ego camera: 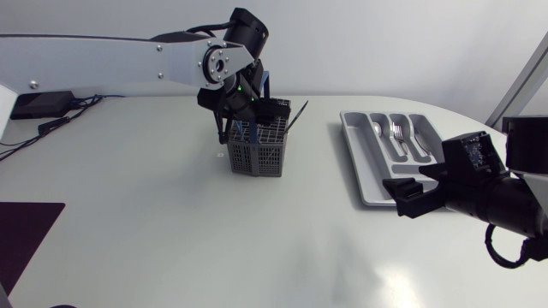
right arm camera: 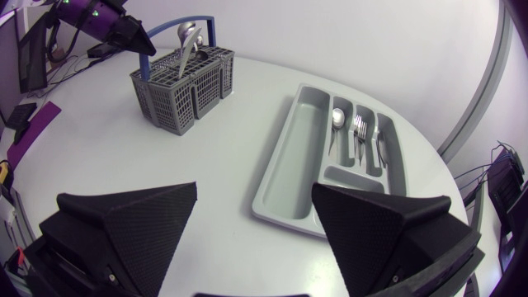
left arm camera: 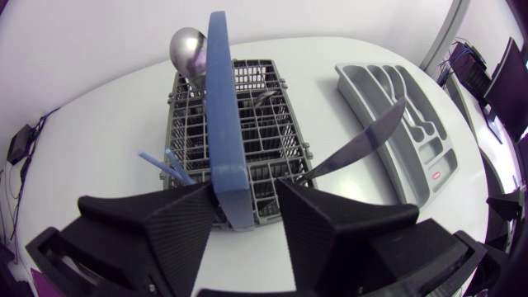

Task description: Unload the cutlery basket into the drawer organizer.

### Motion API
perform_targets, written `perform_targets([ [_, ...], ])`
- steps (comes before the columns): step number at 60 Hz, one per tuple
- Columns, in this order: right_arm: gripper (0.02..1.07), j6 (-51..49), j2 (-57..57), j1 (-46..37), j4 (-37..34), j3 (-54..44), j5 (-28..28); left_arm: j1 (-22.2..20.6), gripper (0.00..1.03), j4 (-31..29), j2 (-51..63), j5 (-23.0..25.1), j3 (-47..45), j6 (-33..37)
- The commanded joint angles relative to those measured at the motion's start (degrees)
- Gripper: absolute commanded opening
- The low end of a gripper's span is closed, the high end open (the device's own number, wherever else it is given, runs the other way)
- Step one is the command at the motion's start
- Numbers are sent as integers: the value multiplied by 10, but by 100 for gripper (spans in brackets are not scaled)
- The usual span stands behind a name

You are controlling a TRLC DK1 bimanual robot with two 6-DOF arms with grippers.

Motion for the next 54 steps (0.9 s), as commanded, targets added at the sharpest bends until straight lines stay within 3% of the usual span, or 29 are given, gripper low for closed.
perform_targets([
  [1,102,-14,2,4,-6,10,-4,6,30,15,14,-6,21,-22],
  [9,102,-15,-1,3,-7,9,-5,10,22,15,8,-6,8,-30],
  [25,102,-15,-2,0,-6,11,-12,8,19,20,-38,-6,-55,-15],
  [42,102,-15,12,1,6,20,-12,-1,17,31,-190,3,-207,36],
  [54,102,-15,20,3,12,20,-12,-3,17,30,-371,62,-377,67],
])
